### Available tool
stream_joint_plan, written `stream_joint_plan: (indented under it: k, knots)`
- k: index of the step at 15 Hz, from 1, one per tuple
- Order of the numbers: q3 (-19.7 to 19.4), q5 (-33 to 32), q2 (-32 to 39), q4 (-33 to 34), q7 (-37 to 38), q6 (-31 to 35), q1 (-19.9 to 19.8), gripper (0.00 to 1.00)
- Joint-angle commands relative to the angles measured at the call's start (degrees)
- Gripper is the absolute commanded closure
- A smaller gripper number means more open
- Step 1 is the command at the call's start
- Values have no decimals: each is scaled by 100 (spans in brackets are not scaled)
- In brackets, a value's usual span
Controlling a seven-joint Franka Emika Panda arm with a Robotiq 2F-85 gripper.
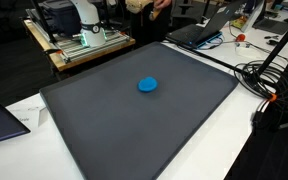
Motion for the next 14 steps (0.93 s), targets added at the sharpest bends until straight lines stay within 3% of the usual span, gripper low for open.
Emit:
stream_joint_plan:
  k: [1,14]
  knots:
    - [-26,-24,12,19,29,-13,44,0]
    - [-36,-56,50,85,-5,-60,49,0]
